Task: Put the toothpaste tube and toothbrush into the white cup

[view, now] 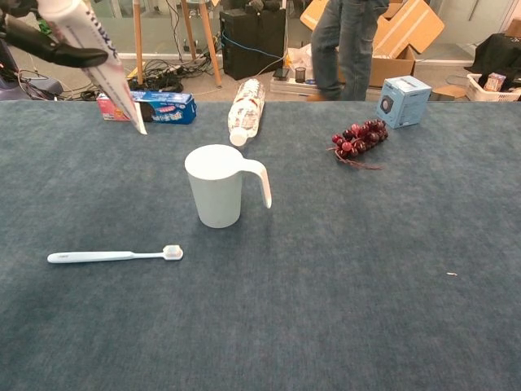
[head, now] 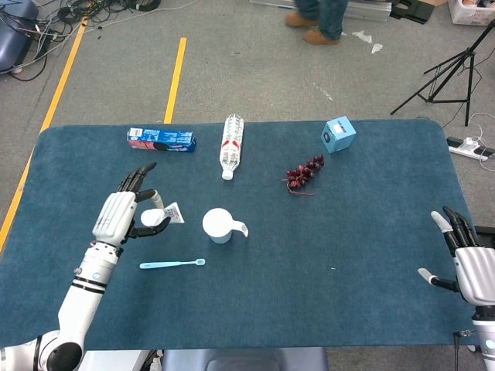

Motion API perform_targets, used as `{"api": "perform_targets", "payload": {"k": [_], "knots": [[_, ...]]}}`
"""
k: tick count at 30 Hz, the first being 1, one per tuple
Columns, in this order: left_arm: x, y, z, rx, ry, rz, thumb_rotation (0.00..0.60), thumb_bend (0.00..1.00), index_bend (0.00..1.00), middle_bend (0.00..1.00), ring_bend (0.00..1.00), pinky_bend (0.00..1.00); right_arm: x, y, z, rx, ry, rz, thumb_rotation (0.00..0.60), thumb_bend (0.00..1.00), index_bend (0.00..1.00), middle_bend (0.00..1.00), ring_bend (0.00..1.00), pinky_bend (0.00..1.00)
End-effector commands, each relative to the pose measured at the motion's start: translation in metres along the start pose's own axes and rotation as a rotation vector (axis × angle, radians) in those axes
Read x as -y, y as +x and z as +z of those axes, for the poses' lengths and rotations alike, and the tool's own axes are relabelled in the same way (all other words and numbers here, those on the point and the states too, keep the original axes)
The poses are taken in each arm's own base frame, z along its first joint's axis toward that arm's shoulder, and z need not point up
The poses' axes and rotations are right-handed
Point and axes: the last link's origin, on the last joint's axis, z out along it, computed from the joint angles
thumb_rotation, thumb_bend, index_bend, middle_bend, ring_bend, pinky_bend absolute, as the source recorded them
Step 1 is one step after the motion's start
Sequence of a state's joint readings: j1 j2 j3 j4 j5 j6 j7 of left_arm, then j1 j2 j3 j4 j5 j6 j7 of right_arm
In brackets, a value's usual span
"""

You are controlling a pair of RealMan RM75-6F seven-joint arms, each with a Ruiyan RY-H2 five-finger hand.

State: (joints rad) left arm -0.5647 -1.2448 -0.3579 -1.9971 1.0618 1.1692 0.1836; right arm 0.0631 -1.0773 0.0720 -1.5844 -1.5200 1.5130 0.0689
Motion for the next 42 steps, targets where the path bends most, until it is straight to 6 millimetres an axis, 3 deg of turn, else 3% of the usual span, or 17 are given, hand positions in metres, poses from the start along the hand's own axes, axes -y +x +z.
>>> {"api": "perform_targets", "payload": {"k": [1,8,19,31,42], "knots": [[-0.018,-0.004,0.006,0.044,-0.031,-0.016,0.6,0.41,0.84,0.07,0.0,0.0,0.0,0.001,0.0,-0.001,0.001,0.001,0.6,0.0,0.07,0.04,0.03,0.42],[-0.033,-0.021,0.024,0.112,-0.034,-0.03,0.6,0.41,0.84,0.07,0.0,0.0,-0.001,0.004,-0.002,-0.011,0.002,0.01,0.6,0.0,0.07,0.04,0.03,0.42],[-0.033,-0.047,0.049,0.162,0.012,-0.016,0.6,0.41,0.84,0.07,0.0,0.0,-0.005,0.009,-0.003,-0.021,0.0,0.029,0.6,0.0,0.07,0.04,0.03,0.42],[-0.037,-0.059,0.054,0.192,0.022,0.0,0.6,0.41,0.84,0.07,0.0,0.0,-0.005,0.011,-0.005,-0.025,0.004,0.037,0.6,0.0,0.07,0.04,0.03,0.42],[-0.028,-0.074,0.06,0.222,0.052,0.005,0.6,0.41,0.84,0.07,0.0,0.0,-0.006,0.012,-0.005,-0.026,0.003,0.04,0.6,0.0,0.07,0.04,0.03,0.42]]}}
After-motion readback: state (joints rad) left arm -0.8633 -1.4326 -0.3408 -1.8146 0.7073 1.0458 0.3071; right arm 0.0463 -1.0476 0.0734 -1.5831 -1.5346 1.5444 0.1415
